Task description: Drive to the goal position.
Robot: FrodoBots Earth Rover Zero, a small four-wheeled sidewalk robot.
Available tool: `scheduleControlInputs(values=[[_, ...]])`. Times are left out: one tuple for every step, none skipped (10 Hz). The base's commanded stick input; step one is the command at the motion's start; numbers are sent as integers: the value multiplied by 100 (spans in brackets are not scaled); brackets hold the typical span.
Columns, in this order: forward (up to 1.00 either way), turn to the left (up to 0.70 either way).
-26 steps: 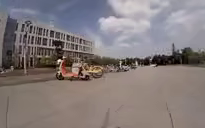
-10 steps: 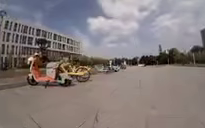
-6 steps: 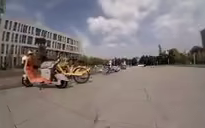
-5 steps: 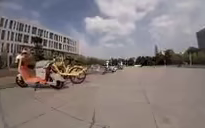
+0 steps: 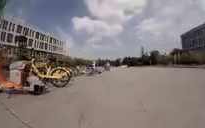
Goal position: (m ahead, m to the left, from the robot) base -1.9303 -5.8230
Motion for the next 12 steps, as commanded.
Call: scheduleControlInputs(values=[[70, -1], [70, 0], [70, 0], [70, 0], [70, -2], [70, 0], [70, -1], [70, 0], [70, -2], [70, -2], [70, 0], [70, 0]])
